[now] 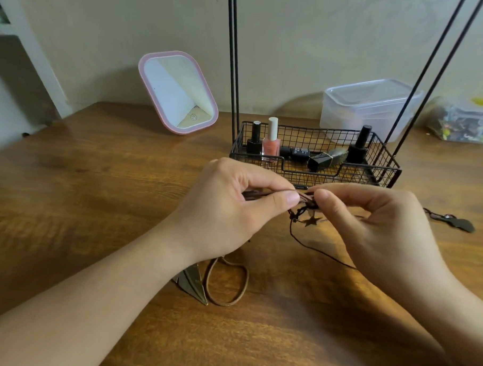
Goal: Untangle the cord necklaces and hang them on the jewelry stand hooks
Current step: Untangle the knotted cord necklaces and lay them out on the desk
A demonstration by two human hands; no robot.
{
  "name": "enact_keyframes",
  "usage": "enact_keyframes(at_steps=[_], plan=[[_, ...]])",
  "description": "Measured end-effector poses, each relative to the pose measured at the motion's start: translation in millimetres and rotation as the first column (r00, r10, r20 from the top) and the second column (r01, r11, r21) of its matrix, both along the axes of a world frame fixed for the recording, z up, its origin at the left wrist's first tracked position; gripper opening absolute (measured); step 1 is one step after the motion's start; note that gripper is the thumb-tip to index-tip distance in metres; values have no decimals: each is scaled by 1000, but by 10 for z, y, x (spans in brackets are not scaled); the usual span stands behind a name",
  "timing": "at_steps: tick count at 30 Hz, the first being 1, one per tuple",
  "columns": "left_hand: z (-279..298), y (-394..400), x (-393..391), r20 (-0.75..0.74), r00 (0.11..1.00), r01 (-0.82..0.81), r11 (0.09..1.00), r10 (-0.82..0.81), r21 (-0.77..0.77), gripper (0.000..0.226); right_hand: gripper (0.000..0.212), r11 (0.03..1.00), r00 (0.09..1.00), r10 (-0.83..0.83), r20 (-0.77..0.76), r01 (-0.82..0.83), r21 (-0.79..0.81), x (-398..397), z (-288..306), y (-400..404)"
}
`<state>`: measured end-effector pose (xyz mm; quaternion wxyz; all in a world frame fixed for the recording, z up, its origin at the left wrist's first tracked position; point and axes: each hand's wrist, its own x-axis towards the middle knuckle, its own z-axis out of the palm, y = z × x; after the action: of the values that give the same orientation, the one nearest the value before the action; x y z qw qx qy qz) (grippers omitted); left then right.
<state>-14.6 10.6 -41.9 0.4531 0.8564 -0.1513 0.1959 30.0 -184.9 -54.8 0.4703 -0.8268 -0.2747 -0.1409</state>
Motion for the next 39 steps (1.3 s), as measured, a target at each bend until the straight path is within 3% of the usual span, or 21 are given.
enact_keyframes(at_steps=[5, 7, 11, 13, 18, 22, 30, 34, 37, 39], plan=[[-39, -3, 10, 17, 998, -58, 997, 59, -43, 11, 16, 990, 996, -82, 40, 86, -109, -7, 17, -5], [-25, -13, 13, 20, 998, -55, 994, 57, -92, 11, 16, 987, 997, -69, -18, 65, -147, 1, 16, -9], [18, -50, 3, -125, 990, 22, 937, -70, -349, 14, 26, 981, 988, 4, -152, -34, -192, 8, 7, 19], [30, -56, 5, -232, 959, 33, 876, -163, -481, 18, 28, 989, 980, 40, -197, -67, -133, 9, 13, 33], [66, -37, 0, -369, 910, -13, 877, -189, -481, 26, 20, 978, 910, 164, -380, -101, 180, -2, 55, 31], [67, -9, 4, -426, 886, -108, 812, -184, -574, 24, 16, 954, 816, 243, -525, -102, 283, -18, 63, 37], [86, -30, 21, -407, 833, -88, 638, -374, -765, 26, 16, 904, 728, 347, -591, -92, 418, -20, 71, 58], [76, -40, 29, -394, 799, -88, 559, -455, -825, 24, 12, 868, 753, 355, -554, -46, 495, 16, 49, 48], [65, -45, 23, -416, 796, -108, 575, -439, -811, 20, 9, 819, 792, 364, -491, -22, 573, 32, 45, 38], [61, -46, 22, -456, 821, -130, 664, -345, -737, 18, 8, 785, 809, 372, -454, -14, 619, 30, 46, 38]])
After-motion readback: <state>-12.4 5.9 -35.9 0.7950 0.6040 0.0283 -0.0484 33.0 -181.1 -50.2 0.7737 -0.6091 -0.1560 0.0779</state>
